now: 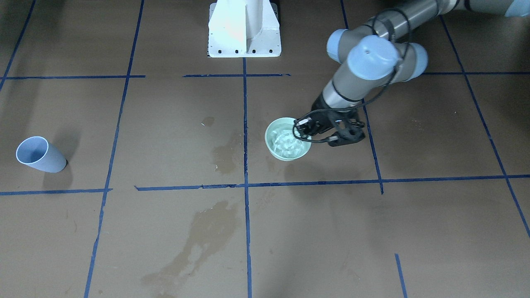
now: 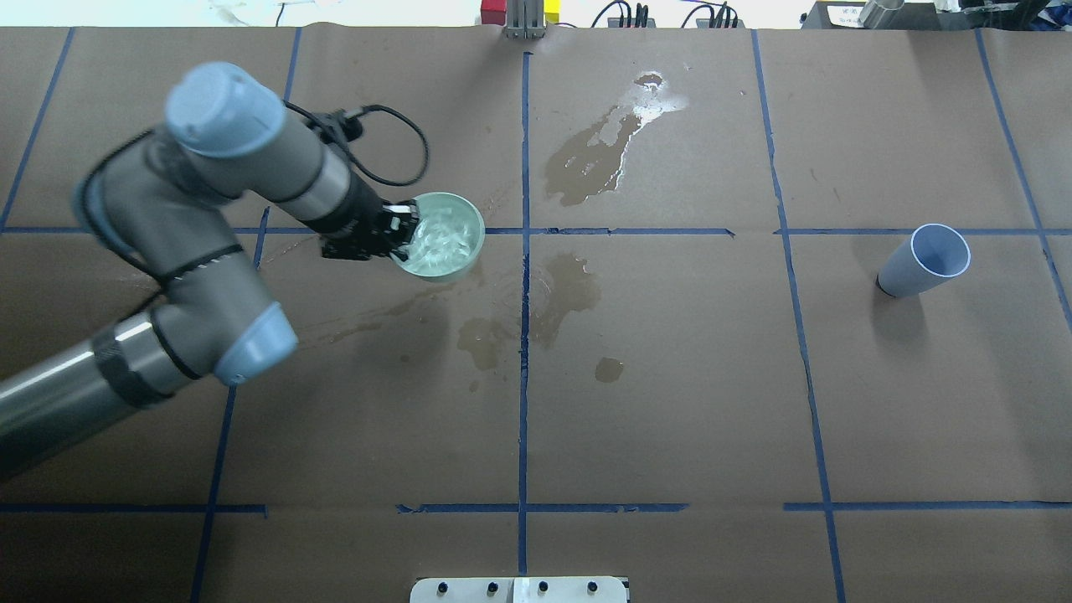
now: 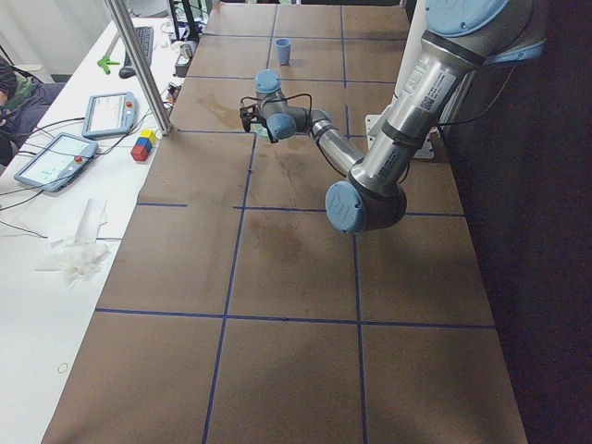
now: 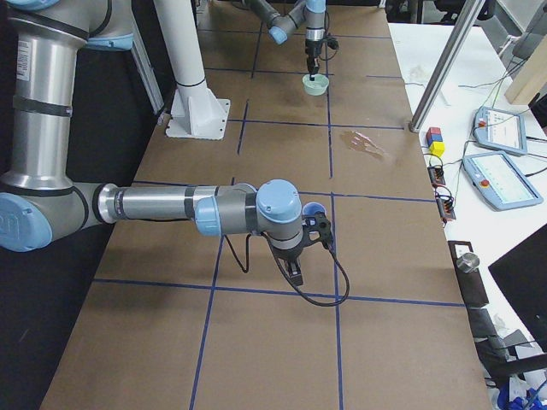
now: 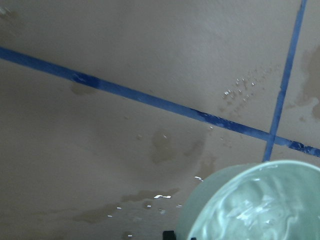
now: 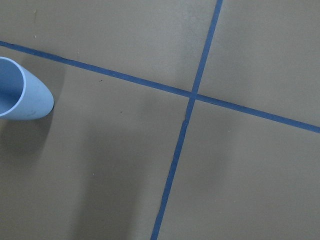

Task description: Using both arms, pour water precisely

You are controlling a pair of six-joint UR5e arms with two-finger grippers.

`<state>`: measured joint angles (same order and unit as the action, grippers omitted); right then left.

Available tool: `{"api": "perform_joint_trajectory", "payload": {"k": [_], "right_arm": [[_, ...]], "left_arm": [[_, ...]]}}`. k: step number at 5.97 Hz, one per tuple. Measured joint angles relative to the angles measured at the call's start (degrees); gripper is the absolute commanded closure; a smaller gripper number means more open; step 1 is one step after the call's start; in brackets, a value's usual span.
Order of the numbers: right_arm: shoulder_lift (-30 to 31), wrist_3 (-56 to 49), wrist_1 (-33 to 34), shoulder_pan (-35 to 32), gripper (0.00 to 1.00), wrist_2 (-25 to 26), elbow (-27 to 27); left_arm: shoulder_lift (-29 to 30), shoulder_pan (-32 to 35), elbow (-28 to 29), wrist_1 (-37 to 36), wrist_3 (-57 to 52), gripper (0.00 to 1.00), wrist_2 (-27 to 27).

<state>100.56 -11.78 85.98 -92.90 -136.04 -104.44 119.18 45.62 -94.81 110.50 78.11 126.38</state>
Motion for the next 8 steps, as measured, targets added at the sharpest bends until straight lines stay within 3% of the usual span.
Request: {"api": "perform_joint_trajectory", "payload": {"k": [2,4,6,8], "right_arm": [[0.1,0.0,0.0,0.1,0.00,-0.1,0.0],[0.2,0.1,0.0,0.1,0.00,-0.1,0.0],[0.1,0.0,0.0,0.1,0.00,-0.1,0.0],[0.1,0.1,0.0,0.1,0.00,0.1,0.0]], "left_arm": [[-10.4,8.8,-4.4,0.0,-12.8,1.00,7.1],[-20.3,18.0,-5.2,0.0,-29.6,1.00,11.7],[-26.7,24.0,-3.2,0.2,-43.2,1.00,12.8],[-29.7,25.1,-0.2,0.7,-49.1,1.00,12.6]]}}
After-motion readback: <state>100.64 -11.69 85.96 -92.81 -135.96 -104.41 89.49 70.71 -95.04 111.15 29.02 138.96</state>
